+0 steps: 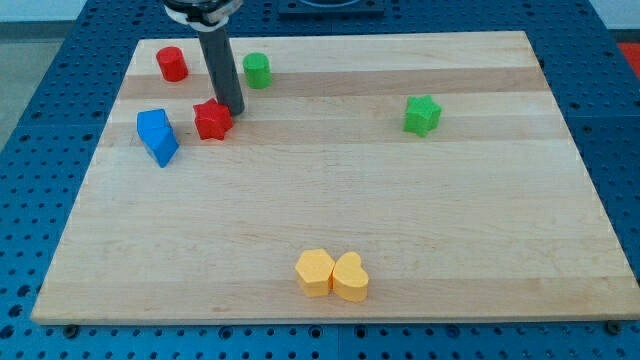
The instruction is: Move your arm to the top left
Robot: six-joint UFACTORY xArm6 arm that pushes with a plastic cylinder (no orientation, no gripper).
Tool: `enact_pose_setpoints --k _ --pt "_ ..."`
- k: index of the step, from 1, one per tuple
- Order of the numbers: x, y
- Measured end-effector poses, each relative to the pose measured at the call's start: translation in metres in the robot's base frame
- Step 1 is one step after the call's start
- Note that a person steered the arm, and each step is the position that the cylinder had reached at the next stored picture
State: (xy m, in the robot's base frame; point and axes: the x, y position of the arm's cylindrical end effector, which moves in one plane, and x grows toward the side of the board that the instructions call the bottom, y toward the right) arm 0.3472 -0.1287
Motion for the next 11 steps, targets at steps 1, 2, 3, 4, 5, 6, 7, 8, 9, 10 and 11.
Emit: enact_pose_setpoints --k 1,2,3,4,5,6,7,8,9,10,11 --pt "-0.007 0.003" --pt "-0.03 -0.006" --pt "-0.042 -0.03" --pt "-0.053 -0.052" --pt "-0.081 -0.067" --pt "-0.104 -0.081" --pt "-0.107 -0.082" --pt "-0.125 -0.082" --pt "-0.148 -0.098" --pt "-0.149 -0.139" --pt "-0.14 -0.145"
